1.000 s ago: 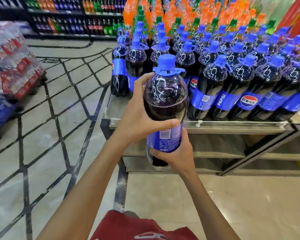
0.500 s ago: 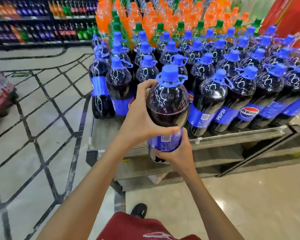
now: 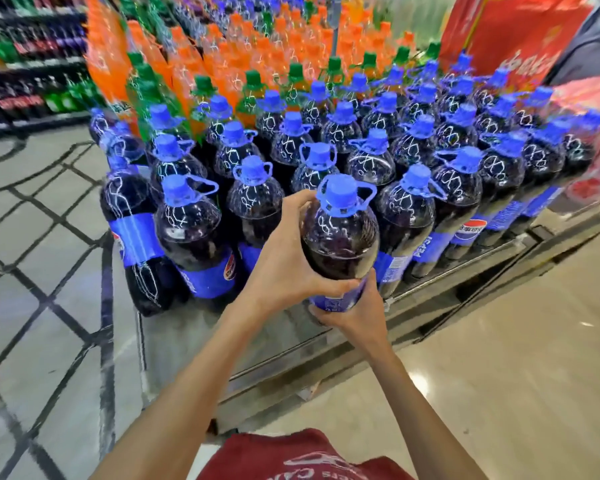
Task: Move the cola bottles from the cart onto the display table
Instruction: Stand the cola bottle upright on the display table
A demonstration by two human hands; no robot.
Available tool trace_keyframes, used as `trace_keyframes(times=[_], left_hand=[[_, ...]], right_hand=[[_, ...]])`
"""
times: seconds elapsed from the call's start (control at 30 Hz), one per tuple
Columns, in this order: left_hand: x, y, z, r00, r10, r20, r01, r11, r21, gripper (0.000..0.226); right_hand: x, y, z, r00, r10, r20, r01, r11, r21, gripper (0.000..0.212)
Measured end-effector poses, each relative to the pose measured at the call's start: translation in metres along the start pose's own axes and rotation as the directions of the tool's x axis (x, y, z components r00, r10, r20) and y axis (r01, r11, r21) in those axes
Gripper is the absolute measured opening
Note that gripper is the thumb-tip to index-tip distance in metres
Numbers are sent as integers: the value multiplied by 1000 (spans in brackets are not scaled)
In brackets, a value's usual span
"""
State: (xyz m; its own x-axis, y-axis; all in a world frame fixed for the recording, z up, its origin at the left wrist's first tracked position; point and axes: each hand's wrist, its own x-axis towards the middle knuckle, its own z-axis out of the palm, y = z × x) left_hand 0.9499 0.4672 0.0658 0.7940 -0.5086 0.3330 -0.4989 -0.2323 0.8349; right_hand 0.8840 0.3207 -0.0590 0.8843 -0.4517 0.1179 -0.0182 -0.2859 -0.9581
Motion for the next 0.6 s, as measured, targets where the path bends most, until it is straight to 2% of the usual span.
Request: trace_keyframes(times=[0.17, 0.47, 0.6], left_hand=[[6, -17, 4, 1000, -4, 6, 4, 1000, -28, 114], [12, -34, 2, 999, 13, 52, -11, 999, -34, 117], [13, -40, 5, 996, -9, 85, 13, 999, -38, 117]], right_hand=[[8, 15, 2, 999, 5, -51, -9, 997, -74, 87], [14, 26, 6, 987, -94, -129, 62, 970, -237, 83], [13, 28, 10, 992, -50, -118, 21, 972, -236, 95]])
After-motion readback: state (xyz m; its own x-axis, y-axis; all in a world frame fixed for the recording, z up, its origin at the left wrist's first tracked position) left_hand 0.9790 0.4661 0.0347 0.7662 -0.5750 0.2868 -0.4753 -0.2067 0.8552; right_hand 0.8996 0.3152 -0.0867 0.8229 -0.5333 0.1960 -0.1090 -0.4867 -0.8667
